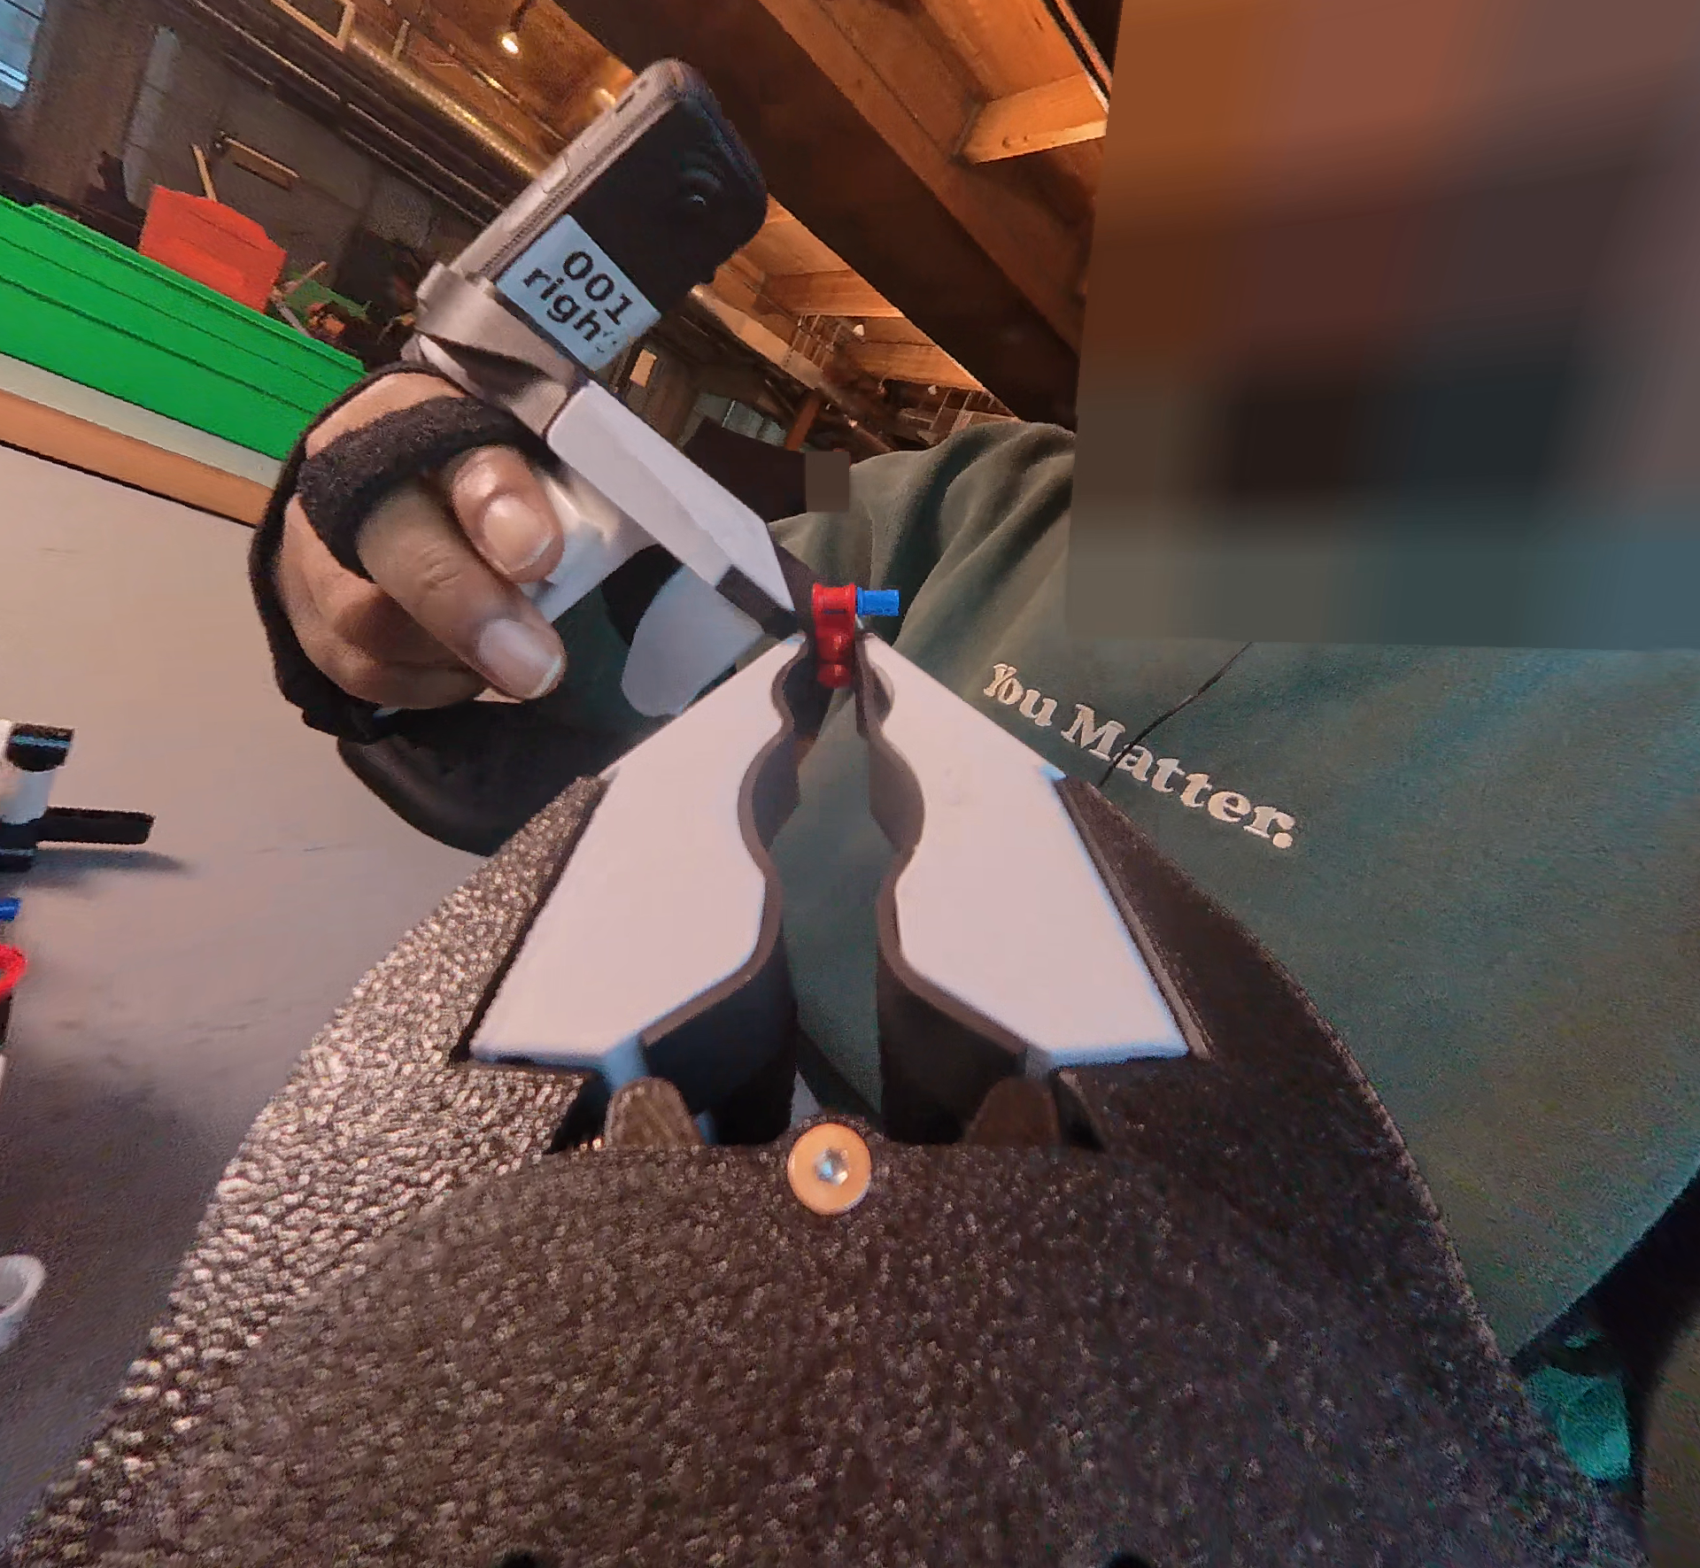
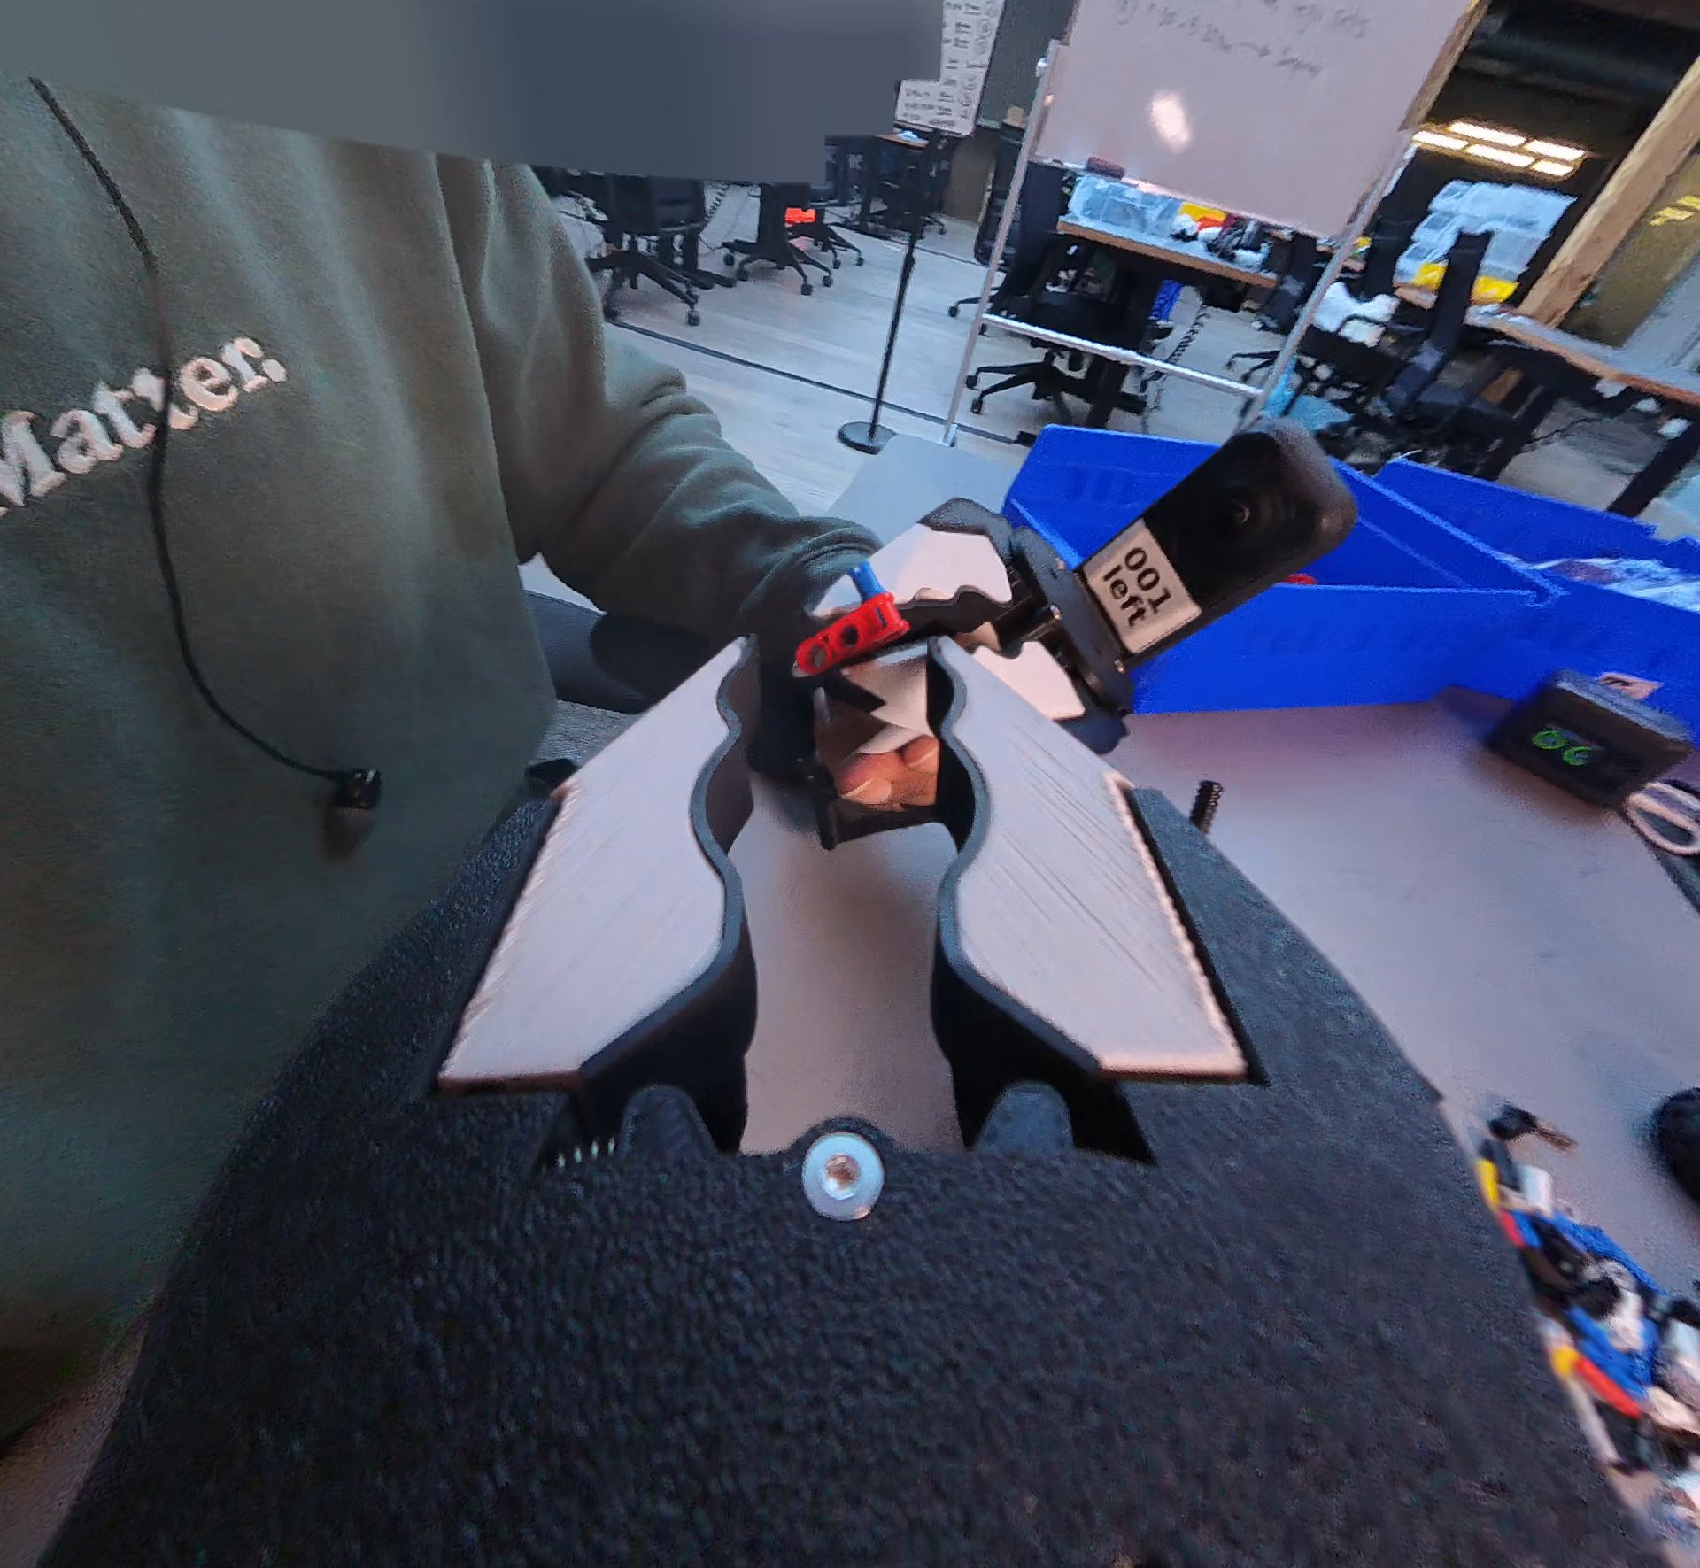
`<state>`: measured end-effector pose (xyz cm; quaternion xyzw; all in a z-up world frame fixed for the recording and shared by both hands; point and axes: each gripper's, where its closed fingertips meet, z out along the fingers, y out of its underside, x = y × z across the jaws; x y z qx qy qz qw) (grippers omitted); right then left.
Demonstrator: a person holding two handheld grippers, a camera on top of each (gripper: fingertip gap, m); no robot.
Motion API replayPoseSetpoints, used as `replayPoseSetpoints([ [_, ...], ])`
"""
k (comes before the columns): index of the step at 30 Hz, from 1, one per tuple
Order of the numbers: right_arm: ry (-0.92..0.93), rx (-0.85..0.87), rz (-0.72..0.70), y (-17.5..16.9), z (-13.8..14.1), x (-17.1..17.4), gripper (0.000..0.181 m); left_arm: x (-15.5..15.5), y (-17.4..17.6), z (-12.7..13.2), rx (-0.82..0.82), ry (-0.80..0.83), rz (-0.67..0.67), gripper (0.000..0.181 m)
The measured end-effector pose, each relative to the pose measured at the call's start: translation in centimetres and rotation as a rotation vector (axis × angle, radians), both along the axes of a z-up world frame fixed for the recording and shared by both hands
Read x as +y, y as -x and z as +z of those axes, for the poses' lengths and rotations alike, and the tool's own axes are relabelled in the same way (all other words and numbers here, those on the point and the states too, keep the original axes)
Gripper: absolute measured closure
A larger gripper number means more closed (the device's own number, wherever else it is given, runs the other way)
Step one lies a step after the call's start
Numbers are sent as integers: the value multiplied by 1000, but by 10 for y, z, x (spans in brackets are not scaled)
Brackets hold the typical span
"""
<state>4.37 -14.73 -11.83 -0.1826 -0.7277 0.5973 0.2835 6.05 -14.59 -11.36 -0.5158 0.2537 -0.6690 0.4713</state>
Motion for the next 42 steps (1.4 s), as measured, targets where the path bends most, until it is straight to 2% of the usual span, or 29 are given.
replayPoseSetpoints([
  [5,-115,145,-133,7,2,3,150,0,2,6,-81,32,-46,174],
  [7,-124,200,-153,6,7,2,157,2,2,6,-92,50,-58,175],
  [12,-171,225,-165,5,6,4,158,3,0,5,-113,82,-88,175],
  [15,-209,176,-273,14,4,30,158,22,12,0,-78,108,53,169],
  [17,-306,156,-380,19,-4,55,158,40,24,-8,-6,122,212,161],
  [21,-463,111,-519,27,-25,81,158,66,43,-22,155,134,487,159],
  [24,-569,100,-572,34,-39,85,158,75,41,-34,257,146,563,163],
  [27,-634,113,-597,38,-43,85,158,80,44,-34,270,148,614,171],
  [33,-623,151,-589,37,-38,80,158,80,46,-33,258,165,608,177],
  [38,-439,232,-453,26,-20,61,158,64,36,-18,93,192,417,178],
  [42,-409,270,-397,18,-15,51,158,55,29,-14,36,211,314,178],
])
